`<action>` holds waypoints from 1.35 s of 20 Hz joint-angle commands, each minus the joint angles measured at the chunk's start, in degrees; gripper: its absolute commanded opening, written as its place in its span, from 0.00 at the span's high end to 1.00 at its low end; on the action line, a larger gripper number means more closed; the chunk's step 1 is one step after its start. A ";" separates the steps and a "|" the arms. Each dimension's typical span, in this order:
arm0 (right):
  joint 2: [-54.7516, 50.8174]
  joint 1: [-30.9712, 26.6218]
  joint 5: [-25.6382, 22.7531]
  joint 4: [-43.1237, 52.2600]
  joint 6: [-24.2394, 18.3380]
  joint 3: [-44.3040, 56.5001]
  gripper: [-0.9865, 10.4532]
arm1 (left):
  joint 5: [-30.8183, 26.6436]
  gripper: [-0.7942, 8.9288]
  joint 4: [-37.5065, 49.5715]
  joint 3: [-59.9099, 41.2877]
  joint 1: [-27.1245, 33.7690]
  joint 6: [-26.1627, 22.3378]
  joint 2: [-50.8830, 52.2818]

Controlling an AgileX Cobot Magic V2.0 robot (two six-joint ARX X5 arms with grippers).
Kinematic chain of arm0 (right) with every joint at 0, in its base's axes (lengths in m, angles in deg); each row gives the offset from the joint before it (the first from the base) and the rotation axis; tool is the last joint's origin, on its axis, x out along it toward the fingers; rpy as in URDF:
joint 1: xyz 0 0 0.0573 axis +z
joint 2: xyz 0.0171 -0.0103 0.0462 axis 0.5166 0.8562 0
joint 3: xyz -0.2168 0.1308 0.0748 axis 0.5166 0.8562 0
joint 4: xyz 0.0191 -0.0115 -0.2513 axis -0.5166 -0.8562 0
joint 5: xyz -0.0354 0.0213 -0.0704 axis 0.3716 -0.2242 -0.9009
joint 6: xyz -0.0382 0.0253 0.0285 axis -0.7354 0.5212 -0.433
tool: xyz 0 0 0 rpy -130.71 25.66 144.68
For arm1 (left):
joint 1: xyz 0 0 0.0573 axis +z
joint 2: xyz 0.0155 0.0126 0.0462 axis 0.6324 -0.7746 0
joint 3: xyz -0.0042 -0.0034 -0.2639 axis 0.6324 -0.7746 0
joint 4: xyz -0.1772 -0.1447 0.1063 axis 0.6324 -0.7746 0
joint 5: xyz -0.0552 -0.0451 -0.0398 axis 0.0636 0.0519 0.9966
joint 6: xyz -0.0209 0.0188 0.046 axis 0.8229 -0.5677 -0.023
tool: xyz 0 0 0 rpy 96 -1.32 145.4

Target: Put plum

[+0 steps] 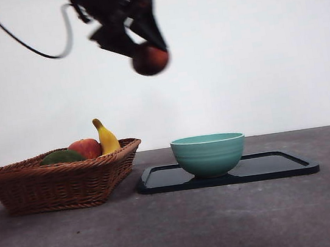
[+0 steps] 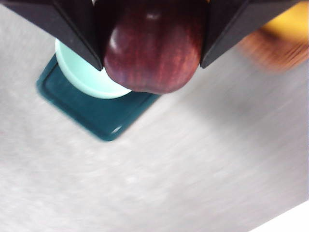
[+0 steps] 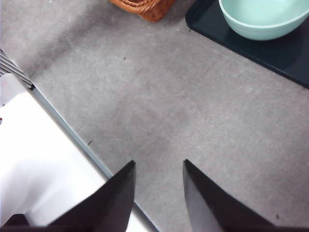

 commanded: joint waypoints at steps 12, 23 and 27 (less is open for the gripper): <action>0.24 0.28 -0.22 1.51 -1.86 -0.13 0.78 | 4.31 0.86 -10.36 -14.93 16.00 -0.66 16.41; 0.24 0.28 -0.20 1.70 -2.01 -0.13 0.78 | 3.17 0.85 11.39 -40.11 15.32 1.03 16.81; 0.24 0.28 -0.17 1.73 -2.01 -0.13 0.78 | 0.70 0.85 18.08 -46.05 15.32 0.57 16.61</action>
